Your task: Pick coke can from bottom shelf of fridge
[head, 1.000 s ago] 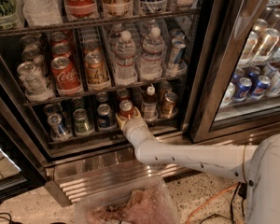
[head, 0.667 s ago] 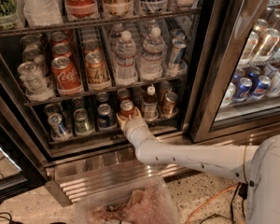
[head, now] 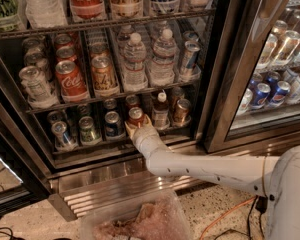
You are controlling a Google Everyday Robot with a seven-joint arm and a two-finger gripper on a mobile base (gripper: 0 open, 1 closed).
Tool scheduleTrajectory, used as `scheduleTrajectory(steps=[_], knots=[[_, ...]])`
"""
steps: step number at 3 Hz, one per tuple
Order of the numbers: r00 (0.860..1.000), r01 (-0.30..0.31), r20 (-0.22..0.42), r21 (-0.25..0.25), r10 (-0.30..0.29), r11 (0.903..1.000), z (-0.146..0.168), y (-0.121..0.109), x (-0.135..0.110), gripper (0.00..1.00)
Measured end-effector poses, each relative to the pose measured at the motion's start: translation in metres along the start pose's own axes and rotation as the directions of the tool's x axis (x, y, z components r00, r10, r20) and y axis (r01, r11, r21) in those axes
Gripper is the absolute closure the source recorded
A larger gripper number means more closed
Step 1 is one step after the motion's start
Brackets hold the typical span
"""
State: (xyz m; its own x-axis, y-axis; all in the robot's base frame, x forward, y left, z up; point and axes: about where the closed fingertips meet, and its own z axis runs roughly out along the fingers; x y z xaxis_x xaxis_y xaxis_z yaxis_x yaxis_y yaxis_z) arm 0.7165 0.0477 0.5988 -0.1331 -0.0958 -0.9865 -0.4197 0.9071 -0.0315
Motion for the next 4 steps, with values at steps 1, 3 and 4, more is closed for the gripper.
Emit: scheduleTrajectory(steps=[1,3,4], knots=[[1.000,0.005,0.005,-0.006,-0.005,1.0000,-0.0016,0.0004,-0.0026,1.00],[1.000,0.011,0.015,-0.011,-0.010,0.9999,-0.0024,-0.0002,-0.0069,1.00],[1.000,0.011,0.017,-0.011,-0.011,0.9999,-0.0025,-0.0005,-0.0071,1.00]])
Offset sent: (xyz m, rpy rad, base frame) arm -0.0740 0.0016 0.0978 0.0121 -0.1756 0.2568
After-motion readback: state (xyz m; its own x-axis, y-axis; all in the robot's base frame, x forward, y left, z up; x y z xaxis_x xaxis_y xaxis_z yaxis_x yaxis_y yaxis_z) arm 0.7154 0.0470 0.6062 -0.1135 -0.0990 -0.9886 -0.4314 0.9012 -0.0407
